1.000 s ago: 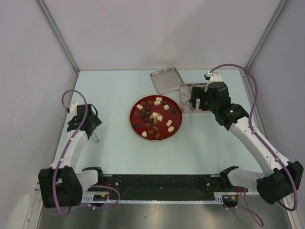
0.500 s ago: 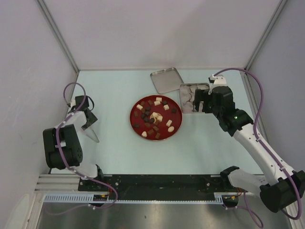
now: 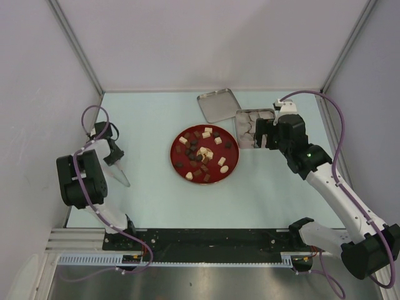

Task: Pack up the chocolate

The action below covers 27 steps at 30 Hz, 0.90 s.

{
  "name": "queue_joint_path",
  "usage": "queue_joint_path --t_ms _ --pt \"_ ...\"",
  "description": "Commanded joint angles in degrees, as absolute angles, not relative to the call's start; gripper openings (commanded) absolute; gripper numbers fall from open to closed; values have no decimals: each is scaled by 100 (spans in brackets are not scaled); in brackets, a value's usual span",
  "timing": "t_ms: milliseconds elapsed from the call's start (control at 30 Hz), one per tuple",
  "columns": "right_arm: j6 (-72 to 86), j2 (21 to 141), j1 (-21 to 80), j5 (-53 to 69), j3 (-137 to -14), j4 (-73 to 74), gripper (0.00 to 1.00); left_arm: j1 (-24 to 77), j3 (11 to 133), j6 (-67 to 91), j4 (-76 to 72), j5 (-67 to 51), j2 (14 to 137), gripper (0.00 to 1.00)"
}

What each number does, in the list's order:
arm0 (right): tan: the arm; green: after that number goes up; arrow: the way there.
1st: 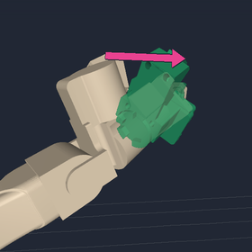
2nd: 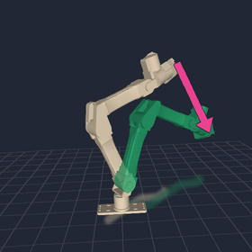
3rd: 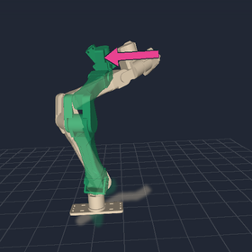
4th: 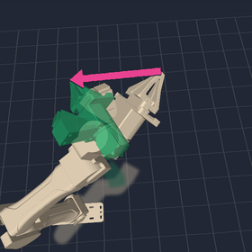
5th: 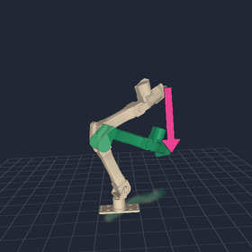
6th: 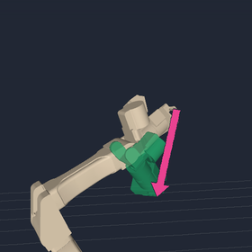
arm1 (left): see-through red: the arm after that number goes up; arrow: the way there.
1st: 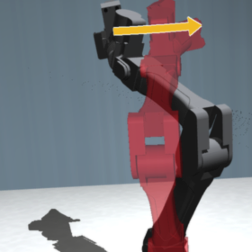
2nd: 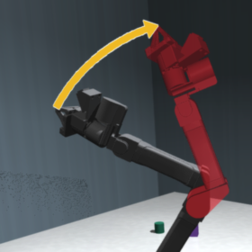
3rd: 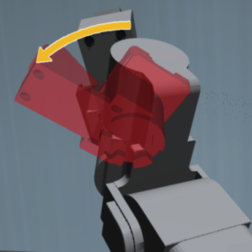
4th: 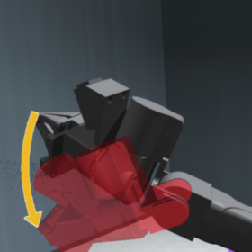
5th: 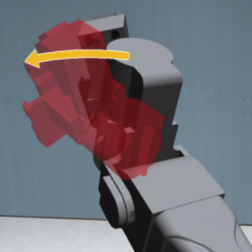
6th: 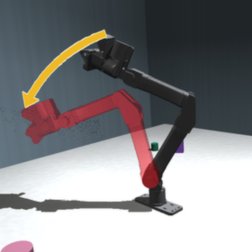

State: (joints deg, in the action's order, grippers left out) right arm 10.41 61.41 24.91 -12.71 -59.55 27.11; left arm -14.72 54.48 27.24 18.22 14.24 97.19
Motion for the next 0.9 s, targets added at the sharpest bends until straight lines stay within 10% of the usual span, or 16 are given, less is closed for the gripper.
queue_joint_path --t_ms 0,433,867 --pt "949 5985 2470 -1380 -5933 2470 100 -1635 5572 2584 1810 1152 9853 38" --pt "897 5986 2487 -941 -5915 2400 100 -1670 5388 2601 1855 599 8948 2" --pt "1265 6099 2522 526 -5915 2206 100 -1661 4307 3725 493 -1194 6364 0"
